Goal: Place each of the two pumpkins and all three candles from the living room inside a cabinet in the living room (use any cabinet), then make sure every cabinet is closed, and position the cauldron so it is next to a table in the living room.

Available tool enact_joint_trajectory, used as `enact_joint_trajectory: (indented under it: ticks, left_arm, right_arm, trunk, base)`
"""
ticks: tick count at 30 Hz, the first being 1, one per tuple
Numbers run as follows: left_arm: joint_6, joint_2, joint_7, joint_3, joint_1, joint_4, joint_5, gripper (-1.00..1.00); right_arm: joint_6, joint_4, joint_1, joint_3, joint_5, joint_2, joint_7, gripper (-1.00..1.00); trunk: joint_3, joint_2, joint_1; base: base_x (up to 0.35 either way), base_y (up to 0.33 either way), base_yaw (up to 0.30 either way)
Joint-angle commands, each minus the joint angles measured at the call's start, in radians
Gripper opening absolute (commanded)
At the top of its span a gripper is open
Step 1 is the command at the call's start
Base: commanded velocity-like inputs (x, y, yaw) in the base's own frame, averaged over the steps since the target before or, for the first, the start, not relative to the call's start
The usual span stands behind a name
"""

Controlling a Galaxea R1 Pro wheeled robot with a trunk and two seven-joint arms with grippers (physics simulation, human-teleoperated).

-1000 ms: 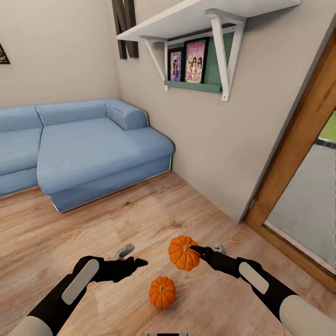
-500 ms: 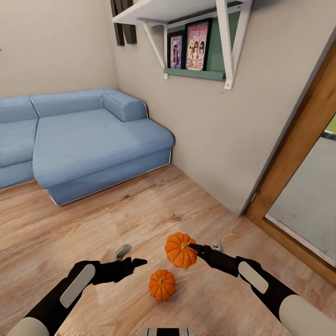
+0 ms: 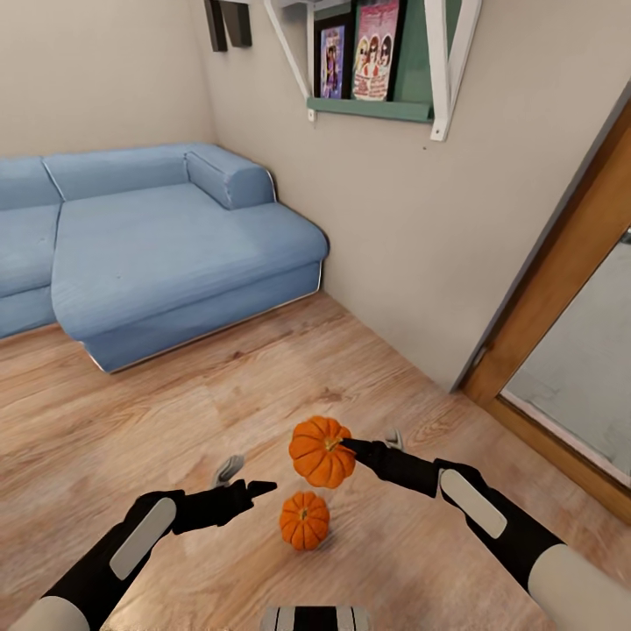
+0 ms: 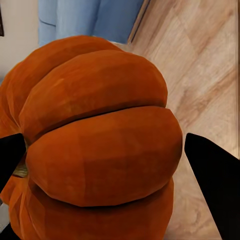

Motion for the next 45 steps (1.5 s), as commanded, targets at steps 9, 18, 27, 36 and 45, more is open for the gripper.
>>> enact_joint_trajectory:
  ticks: [9,18,27,36,45]
  left_arm:
    - [0.000,0.000,-0.004,-0.002,-0.001,0.001,0.002,1.00]
    - [0.000,0.001,-0.004,-0.002,-0.001,0.001,0.002,1.00]
    - [0.000,0.001,-0.005,-0.002,-0.001,0.001,0.002,1.00]
    - [-0.001,0.008,-0.007,-0.001,-0.001,0.001,0.003,1.00]
    - [-0.037,0.080,-0.199,0.108,-0.002,0.120,0.005,1.00]
  right_arm:
    - [0.001,0.000,0.000,-0.032,-0.043,-0.011,0.004,-1.00]
    - [0.000,0.001,0.001,-0.037,-0.045,-0.012,0.004,-1.00]
    - [-0.001,0.001,0.001,-0.037,-0.045,-0.012,0.004,-1.00]
    - [-0.001,0.001,0.001,-0.037,-0.045,-0.011,0.004,-1.00]
    - [-0.001,-0.001,0.001,-0.038,-0.044,-0.011,0.004,-1.00]
  trunk:
    - [-0.034,-0.002,0.004]
    - [-0.059,-0.005,0.008]
    - [-0.093,-0.007,0.012]
    - [-0.126,-0.009,0.016]
    - [-0.161,-0.011,0.020]
  base:
    - [0.000,0.000,-0.006]
    - [0.000,0.000,-0.179]
    - [0.000,0.000,-0.027]
    - [0.000,0.000,-0.060]
    - [0.000,0.000,-0.001]
